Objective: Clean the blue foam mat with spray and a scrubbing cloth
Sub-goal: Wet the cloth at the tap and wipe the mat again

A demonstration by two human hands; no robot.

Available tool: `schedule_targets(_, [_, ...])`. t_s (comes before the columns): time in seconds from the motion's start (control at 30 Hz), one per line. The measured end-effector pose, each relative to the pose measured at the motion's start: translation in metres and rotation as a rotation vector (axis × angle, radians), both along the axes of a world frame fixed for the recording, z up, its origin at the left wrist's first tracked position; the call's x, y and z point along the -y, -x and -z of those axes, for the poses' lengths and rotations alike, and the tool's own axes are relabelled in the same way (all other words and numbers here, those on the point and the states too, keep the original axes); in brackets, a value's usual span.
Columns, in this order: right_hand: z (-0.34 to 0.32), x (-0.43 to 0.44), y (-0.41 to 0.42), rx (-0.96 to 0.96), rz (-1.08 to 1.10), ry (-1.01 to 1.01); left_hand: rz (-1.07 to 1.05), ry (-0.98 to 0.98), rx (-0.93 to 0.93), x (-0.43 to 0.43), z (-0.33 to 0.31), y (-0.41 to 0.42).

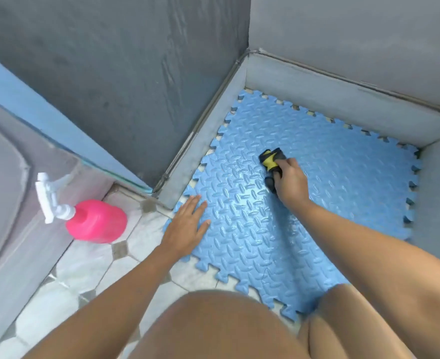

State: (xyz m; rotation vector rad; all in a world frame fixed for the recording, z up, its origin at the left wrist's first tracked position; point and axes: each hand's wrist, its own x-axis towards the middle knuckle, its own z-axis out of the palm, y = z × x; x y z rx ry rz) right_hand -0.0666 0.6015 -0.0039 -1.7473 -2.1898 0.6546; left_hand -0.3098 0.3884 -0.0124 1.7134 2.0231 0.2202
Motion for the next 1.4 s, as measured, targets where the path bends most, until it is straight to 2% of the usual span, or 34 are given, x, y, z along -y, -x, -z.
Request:
schedule_targets(0.13, [-0.005, 0.08, 0.083, -0.086, -0.285, 0.063, -0.362, -0.014, 0.174, 0.067, -0.015, 0.026])
schedule_targets(0.23, [-0.006, 0.132, 0.135, -0.16, -0.509, 0.148, -0.78, -0.142, 0.228, 0.106, -0.027, 0.048])
schedule_targets(0.3, [-0.007, 0.155, 0.159, -0.184, -0.58, 0.197, -1.059, -0.212, 0.242, 0.122, -0.04, 0.06])
schedule_targets(0.4, [-0.009, 0.172, 0.18, -0.204, -0.596, 0.221, -1.251, -0.241, 0.199, 0.131, -0.05, 0.093])
schedule_targets(0.47, [-0.012, 0.18, 0.184, -0.202, -0.655, 0.215, -1.236, -0.238, 0.309, 0.127, -0.052, 0.122])
schedule_targets(0.53, [-0.017, 0.188, 0.19, -0.224, -0.727, 0.22, -1.131, -0.269, 0.417, 0.119, -0.05, 0.148])
schedule_targets(0.6, [-0.022, 0.194, 0.202, -0.257, -0.743, 0.215, -1.051, -0.25, 0.427, 0.113, -0.046, 0.165])
schedule_targets(0.83, [-0.043, 0.184, 0.274, -0.235, -0.691, 0.125, -1.088, -0.201, 0.367, 0.126, -0.058, 0.167])
schedule_targets(0.93, [-0.048, 0.182, 0.297, -0.246, -0.716, 0.165, -1.148, -0.171, 0.337, 0.147, -0.06, 0.163])
schedule_targets(1.07, [-0.045, 0.185, 0.296, -0.307, -0.792, 0.232, -1.332, -0.07, 0.116, 0.165, -0.067, 0.122])
schedule_targets(1.13, [-0.042, 0.186, 0.281, -0.289, -0.813, 0.22, -1.367, -0.09, 0.155, 0.164, -0.07, 0.097])
schedule_targets(1.23, [-0.037, 0.179, 0.248, -0.268, -0.827, 0.145, -1.158, -0.085, 0.338, 0.146, -0.066, 0.076])
schedule_targets(1.33, [-0.045, 0.164, 0.21, -0.21, -0.829, 0.178, -0.893, -0.049, 0.372, 0.11, -0.056, 0.064])
schedule_targets(1.4, [-0.054, 0.156, 0.182, -0.205, -0.774, 0.201, -0.793, 0.006, 0.419, 0.081, -0.049, 0.057])
